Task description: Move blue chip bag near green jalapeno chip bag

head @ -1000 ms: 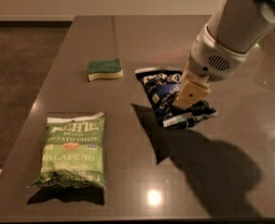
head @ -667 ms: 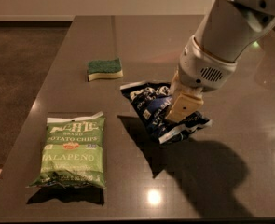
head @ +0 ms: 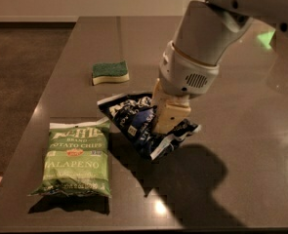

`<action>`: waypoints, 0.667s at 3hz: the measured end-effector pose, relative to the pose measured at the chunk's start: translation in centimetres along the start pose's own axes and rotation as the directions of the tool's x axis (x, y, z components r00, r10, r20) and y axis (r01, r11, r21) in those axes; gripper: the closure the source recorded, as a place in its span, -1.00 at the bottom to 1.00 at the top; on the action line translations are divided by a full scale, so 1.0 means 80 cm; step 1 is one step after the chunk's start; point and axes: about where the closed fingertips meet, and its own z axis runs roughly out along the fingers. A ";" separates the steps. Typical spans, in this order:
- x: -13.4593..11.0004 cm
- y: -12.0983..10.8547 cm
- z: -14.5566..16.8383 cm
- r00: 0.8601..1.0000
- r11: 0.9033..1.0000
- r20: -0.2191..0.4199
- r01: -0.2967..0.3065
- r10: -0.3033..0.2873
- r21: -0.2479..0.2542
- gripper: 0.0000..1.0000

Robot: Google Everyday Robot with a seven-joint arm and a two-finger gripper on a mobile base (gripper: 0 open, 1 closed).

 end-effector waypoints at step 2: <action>-0.037 0.000 0.002 0.995 0.995 0.009 0.101 -0.101 -0.016 -0.72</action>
Offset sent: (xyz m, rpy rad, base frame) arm -0.0033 0.0230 0.0077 0.0073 -0.0058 0.0944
